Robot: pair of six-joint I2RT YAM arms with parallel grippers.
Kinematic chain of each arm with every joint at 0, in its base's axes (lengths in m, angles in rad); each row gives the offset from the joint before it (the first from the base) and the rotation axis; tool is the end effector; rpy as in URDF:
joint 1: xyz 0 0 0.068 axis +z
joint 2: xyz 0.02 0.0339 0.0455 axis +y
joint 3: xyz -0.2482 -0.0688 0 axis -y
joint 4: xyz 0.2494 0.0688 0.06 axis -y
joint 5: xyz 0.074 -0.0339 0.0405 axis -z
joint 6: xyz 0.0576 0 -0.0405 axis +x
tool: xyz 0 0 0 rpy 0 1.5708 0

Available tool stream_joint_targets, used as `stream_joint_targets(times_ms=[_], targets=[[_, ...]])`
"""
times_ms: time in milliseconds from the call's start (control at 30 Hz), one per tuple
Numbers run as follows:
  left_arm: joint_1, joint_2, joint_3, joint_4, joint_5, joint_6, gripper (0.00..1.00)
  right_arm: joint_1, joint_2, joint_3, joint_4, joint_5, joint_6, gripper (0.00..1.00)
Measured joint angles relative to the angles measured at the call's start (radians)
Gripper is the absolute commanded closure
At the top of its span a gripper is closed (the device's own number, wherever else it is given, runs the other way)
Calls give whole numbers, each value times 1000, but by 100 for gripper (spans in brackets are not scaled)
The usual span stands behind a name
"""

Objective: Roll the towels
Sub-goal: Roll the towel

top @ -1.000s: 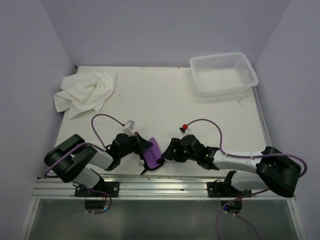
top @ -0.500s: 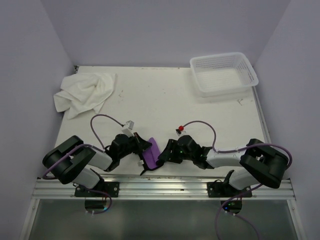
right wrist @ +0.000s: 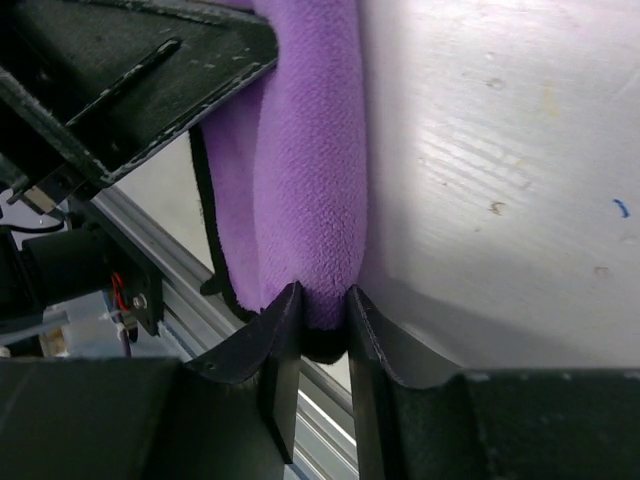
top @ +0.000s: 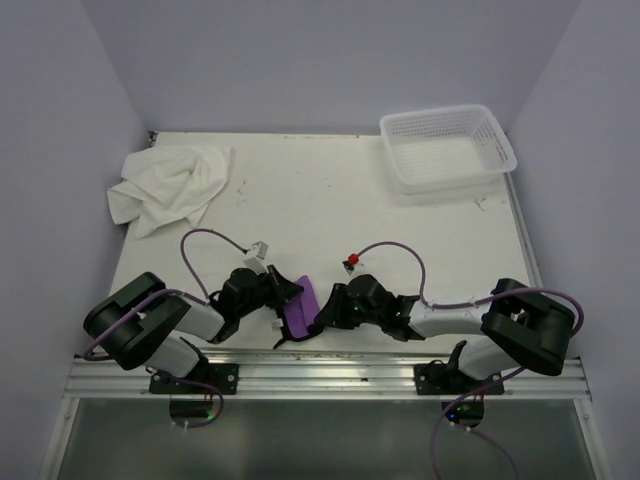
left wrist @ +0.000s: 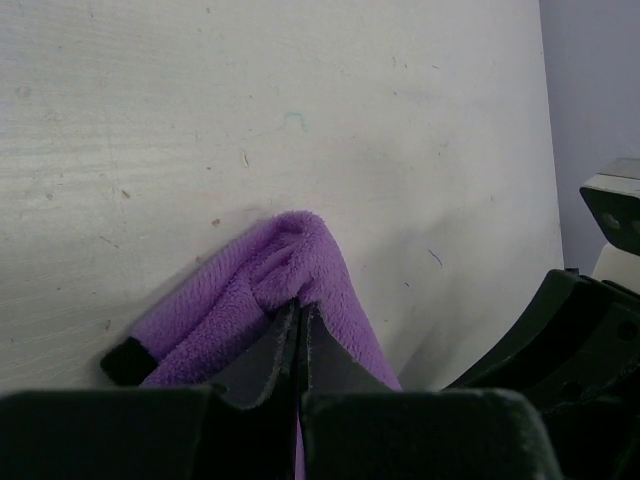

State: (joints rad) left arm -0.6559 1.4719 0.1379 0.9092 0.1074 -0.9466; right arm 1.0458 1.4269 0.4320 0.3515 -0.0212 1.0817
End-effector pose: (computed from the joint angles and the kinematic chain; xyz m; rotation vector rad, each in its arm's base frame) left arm 0.1800 -0.1463 0.0780 -0.2409 2.1674 -1.0915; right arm 0.1372 0.2393 0.1037 0.0315 2.4880 1.1005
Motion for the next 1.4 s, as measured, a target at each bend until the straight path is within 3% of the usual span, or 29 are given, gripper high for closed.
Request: stream_joint_targets(times_ms=[100,233,433,567,667,1100,1400], targets=[[0,-6,0,-9,-2,0,100,26,0,24,-23,24,-17,83],[0,-15,0,-17,-4,0,100,46,0,49,-63,53,-41,99],[0,-39,3,-56,-5,-1,100,85,-1,121,-183,114,-95,100],[0,-79,32,-139,-4,0,70,111,-1,175,-272,163,-134,100],[0,-123,66,-212,-13,8,58,122,-2,195,-321,188,-153,100],[1,-235,305,-643,-63,39,44,183,-2,272,-504,300,-220,100],[1,-235,435,-853,12,53,37,259,40,367,-614,432,-245,100]])
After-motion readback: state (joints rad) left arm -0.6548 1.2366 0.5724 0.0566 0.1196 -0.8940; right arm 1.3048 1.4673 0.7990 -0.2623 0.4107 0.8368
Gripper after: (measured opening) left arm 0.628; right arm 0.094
